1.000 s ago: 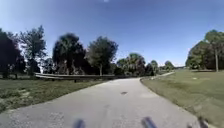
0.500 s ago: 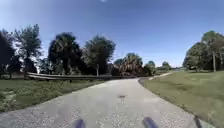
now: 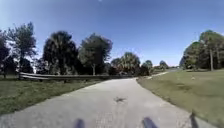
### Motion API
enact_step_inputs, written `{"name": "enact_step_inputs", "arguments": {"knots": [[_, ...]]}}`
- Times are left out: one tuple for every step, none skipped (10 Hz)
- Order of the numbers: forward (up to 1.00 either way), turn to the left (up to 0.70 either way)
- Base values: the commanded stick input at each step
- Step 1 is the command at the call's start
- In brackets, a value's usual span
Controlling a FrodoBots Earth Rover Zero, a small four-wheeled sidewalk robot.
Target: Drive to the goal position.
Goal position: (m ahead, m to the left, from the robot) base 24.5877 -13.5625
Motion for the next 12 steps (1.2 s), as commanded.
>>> {"name": "enact_step_inputs", "arguments": {"knots": [[0.7, 0.0], [0.7, 0.0], [0.7, 0.0], [0.7, 0.0], [0.7, 0.0], [0.7, 0.0], [0.7, 0.0], [0.7, 0.17], [0.7, 0.35], [0.7, 0.35], [0.7, 0.35], [0.7, 0.35]]}}
